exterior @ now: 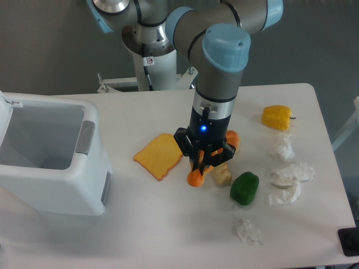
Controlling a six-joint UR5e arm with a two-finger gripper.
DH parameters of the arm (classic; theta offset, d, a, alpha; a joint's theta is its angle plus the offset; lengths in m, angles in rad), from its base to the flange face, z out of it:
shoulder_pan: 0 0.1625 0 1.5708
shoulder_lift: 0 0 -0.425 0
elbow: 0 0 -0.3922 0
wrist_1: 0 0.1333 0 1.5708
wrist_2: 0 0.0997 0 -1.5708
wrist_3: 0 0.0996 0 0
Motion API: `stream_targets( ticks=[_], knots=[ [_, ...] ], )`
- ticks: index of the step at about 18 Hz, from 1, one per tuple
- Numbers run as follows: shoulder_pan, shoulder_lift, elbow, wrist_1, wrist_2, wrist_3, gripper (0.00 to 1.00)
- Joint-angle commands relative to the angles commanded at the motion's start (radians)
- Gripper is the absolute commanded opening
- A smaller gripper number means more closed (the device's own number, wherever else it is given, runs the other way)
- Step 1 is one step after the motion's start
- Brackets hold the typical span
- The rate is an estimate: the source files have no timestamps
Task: Place the long bread in the trash can
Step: 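Close the gripper on the orange long bread beside the green pepper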
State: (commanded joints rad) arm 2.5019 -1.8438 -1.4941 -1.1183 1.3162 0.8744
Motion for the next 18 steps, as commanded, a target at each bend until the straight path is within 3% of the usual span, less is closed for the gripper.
stream_targets(
  ticks=[18],
  knots=[
    [0.017,0.003,0.04,0.02,-0.058,-0.092,0.2]
  ],
)
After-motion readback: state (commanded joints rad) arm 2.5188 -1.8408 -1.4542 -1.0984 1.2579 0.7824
